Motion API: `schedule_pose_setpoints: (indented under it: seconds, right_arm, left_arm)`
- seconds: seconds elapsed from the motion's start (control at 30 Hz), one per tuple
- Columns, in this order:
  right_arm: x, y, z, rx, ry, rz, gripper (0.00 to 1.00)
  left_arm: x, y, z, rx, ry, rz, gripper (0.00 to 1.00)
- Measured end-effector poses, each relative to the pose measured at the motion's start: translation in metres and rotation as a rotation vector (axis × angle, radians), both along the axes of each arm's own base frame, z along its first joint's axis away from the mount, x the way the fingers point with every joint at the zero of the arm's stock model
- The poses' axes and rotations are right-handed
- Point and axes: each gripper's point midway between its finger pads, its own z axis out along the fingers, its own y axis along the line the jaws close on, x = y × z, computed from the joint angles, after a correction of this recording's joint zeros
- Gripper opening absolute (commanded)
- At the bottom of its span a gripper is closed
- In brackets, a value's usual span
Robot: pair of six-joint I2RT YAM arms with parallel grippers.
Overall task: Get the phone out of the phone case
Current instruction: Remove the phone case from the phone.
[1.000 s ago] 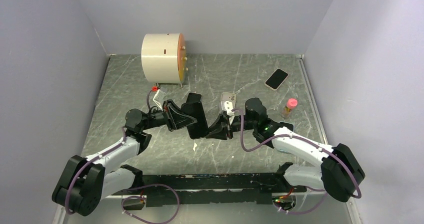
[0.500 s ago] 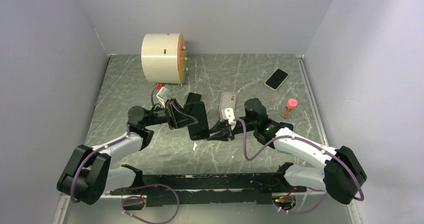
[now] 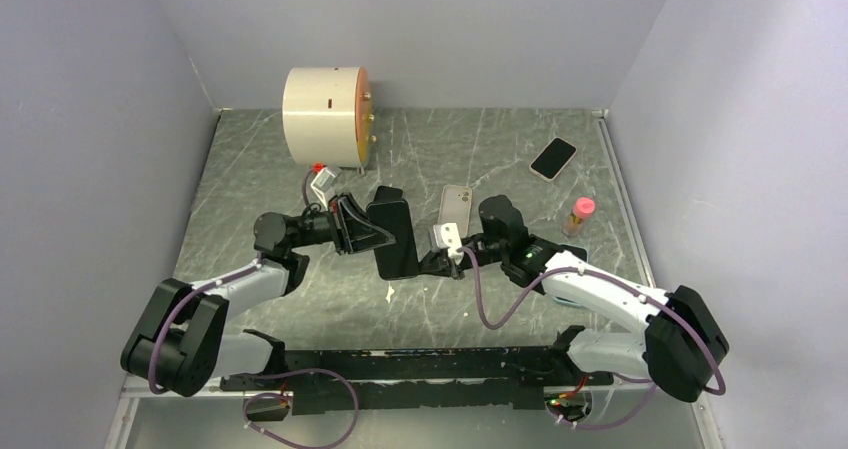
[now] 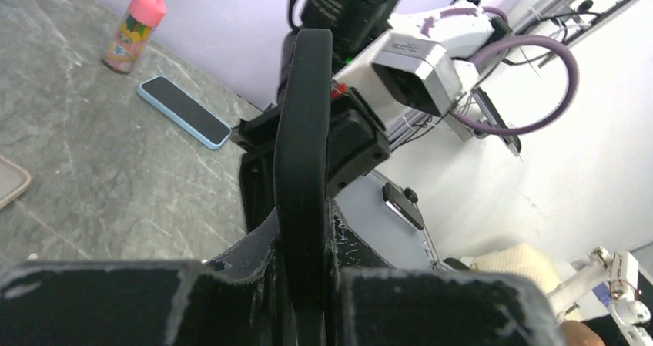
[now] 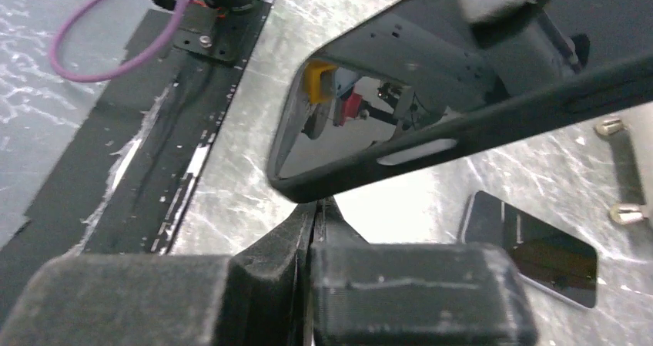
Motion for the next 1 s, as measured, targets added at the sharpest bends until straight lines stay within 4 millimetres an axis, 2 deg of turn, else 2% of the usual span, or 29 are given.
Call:
schedule_pose_setpoints:
  seconds: [0.17,0.23,0.33,0.53,0.67,0.83,1.0]
  right_arm:
    - [0.017,0.004,-0.001,0.0,-0.04,-0.068,0.03]
    - [0.021,0.004,0.001,0.006,-0.047,-0.082,0.11]
    - [0.021,0.004,0.003,0.009,-0.038,-0.089,0.29]
    - [0.012,0.0,0.01,0.028,0.012,-0.095,0.45]
    - [0.001,-0.004,0.014,0.05,0.064,-0.089,0.47]
    - [-0.006,-0.002,0.02,0.068,0.123,-0.07,0.47]
    - [-0.008,0.001,0.014,0.049,0.18,-0.066,0.4]
  left_arm:
    - [-0.009,-0.002,0.007,-0.016,-0.002,-0.037,0.03]
    - [-0.01,-0.002,0.007,-0.015,-0.002,-0.044,0.03]
    - [-0.008,-0.002,0.004,-0.005,-0.004,-0.035,0.02]
    - [-0.007,0.001,0.003,0.048,-0.066,0.035,0.03]
    - [-0.008,0.004,0.005,0.071,-0.123,0.078,0.02]
    - [-0.002,0.004,-0.001,0.095,-0.126,0.113,0.02]
    - [-0.001,0.004,-0.003,0.098,-0.121,0.114,0.02]
